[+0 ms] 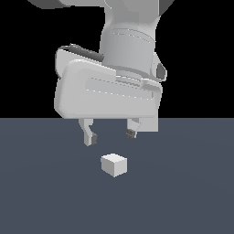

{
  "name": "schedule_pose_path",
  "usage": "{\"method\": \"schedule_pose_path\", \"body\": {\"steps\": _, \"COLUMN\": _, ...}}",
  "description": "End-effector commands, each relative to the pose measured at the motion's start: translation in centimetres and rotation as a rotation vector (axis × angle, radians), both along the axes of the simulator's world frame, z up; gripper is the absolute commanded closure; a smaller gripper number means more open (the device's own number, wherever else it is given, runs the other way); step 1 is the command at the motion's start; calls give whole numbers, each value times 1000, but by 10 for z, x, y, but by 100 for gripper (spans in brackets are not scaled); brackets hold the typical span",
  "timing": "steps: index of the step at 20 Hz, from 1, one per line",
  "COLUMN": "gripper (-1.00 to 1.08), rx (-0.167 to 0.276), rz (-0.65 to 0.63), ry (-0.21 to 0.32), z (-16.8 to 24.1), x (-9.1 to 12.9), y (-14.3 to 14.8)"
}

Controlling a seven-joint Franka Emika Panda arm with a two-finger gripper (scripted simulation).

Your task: Plug the charger into the wall socket.

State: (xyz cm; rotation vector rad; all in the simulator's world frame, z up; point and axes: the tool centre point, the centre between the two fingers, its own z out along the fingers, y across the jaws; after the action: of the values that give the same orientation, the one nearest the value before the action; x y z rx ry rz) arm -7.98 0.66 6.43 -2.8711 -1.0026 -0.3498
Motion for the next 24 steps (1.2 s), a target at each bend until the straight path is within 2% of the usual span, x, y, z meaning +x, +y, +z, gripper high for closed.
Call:
{"method": "schedule_pose_path", "body": {"steps": 1, "gripper": -92, "rx": 2, "rz": 9, "ry": -3, "z": -1, "x": -1, "y": 0}}
{"method": "schedule_pose_path", "body": {"steps": 8, "gripper": -92, "rx": 1, "rz": 8, "ry": -3, "z": -6, "x": -1, "y": 0}}
{"method": "schedule_pose_path", "body": {"steps": 18, "gripper": -92, "rx": 1, "rz": 13, "ry": -3, "z": -44, "x": -2, "y": 0}}
{"method": "schedule_pose_path", "body": {"steps": 24, "gripper": -92, "rx": 1, "rz": 13, "ry": -3, "z": -53, "x": -2, "y": -1}}
